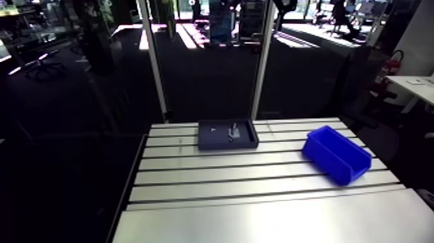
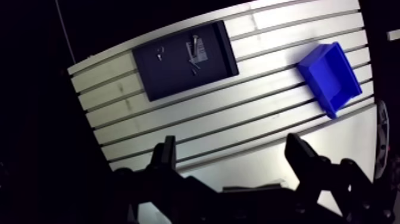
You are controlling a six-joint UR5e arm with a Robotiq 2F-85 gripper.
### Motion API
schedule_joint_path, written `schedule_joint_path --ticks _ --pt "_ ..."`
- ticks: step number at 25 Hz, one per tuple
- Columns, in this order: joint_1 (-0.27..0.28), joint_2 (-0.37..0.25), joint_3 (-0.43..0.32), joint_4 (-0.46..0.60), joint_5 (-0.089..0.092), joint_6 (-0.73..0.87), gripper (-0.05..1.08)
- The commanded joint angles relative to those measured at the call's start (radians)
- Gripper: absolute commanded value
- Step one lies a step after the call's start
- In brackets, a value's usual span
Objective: Pick up the M10 bolt from the tray and put it into the blue bin.
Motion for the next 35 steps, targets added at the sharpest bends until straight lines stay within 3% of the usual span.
schedule_joint_path --ticks 1,5,11,26,31,35 --pt "0.011 0.11 -0.001 -0.07 0.002 0.018 0.01" --pt "0.013 0.182 -0.01 -0.084 -0.009 0.051 0.01" --pt "0.014 0.256 -0.007 -0.124 -0.009 0.088 0.01" --pt "0.023 0.325 0.042 -0.216 -0.012 0.091 0.07" --pt "0.025 0.333 0.057 -0.25 -0.029 0.091 0.12" --pt "0.027 0.347 0.057 -0.251 -0.029 0.091 0.17"
